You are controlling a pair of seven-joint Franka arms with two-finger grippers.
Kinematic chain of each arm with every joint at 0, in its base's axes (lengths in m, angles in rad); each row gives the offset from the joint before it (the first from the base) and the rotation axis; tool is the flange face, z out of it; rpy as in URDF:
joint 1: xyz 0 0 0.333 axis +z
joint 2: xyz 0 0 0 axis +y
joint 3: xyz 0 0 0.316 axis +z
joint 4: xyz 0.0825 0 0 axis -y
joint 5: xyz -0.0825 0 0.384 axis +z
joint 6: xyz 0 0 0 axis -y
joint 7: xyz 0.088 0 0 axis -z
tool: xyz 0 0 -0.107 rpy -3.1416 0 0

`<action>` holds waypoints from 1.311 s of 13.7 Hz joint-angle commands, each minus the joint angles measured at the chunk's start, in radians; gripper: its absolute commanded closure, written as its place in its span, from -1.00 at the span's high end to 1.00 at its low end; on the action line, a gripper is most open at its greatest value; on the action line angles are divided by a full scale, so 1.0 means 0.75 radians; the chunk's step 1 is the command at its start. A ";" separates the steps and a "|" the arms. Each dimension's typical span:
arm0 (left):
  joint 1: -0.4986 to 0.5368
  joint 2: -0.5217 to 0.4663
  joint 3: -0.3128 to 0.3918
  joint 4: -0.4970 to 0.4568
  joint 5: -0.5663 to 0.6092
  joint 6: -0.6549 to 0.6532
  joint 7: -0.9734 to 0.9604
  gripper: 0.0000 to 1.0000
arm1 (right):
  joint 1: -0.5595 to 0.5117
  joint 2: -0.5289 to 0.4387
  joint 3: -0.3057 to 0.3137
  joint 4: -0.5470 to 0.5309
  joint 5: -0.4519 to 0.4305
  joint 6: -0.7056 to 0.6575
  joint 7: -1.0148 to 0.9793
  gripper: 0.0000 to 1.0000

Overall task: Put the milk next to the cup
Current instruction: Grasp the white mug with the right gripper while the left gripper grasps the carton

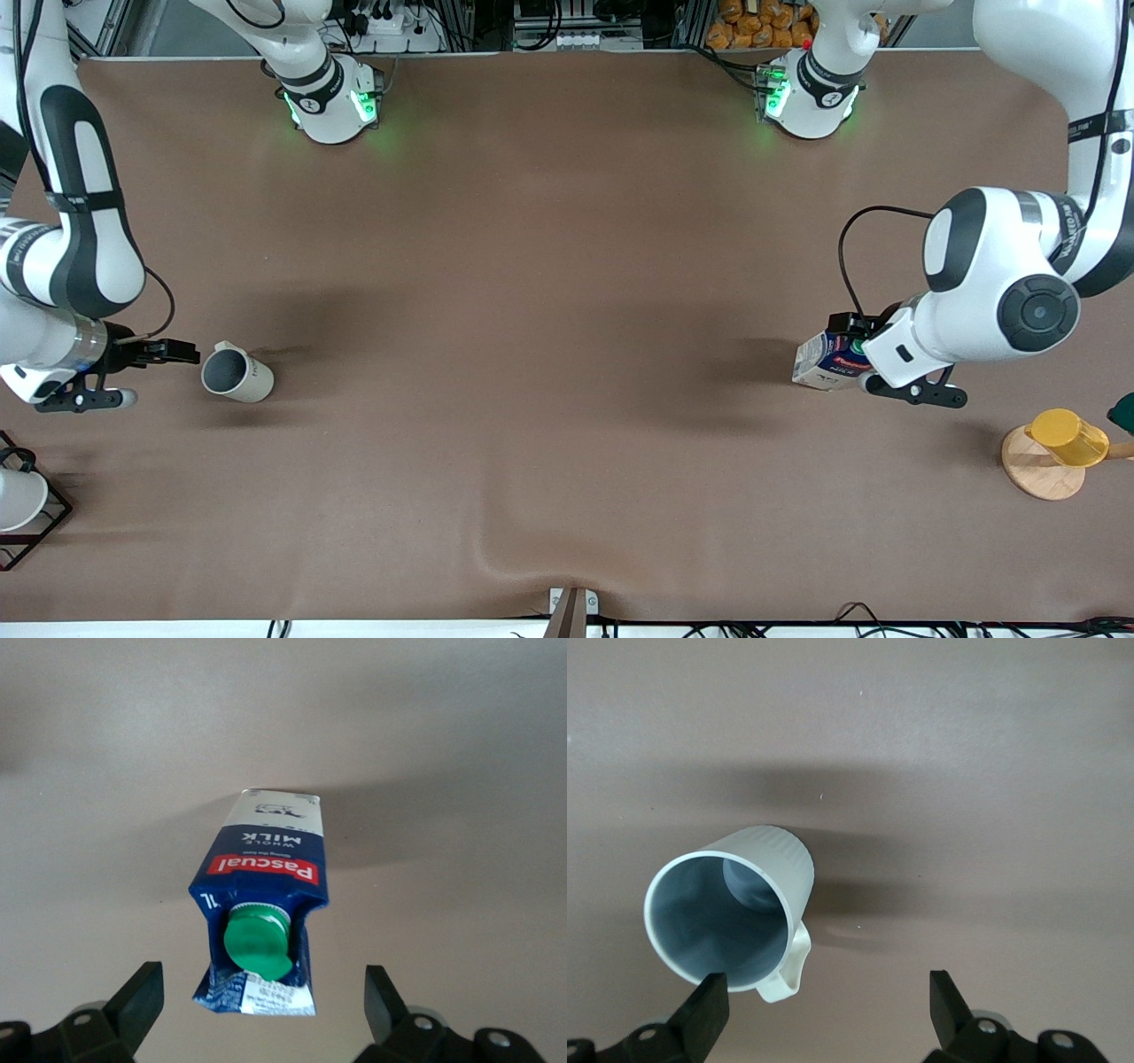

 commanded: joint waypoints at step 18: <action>0.013 -0.015 -0.002 -0.061 0.019 0.086 0.029 -1.00 | 0.330 0.068 0.025 0.378 0.072 -0.603 0.661 -1.00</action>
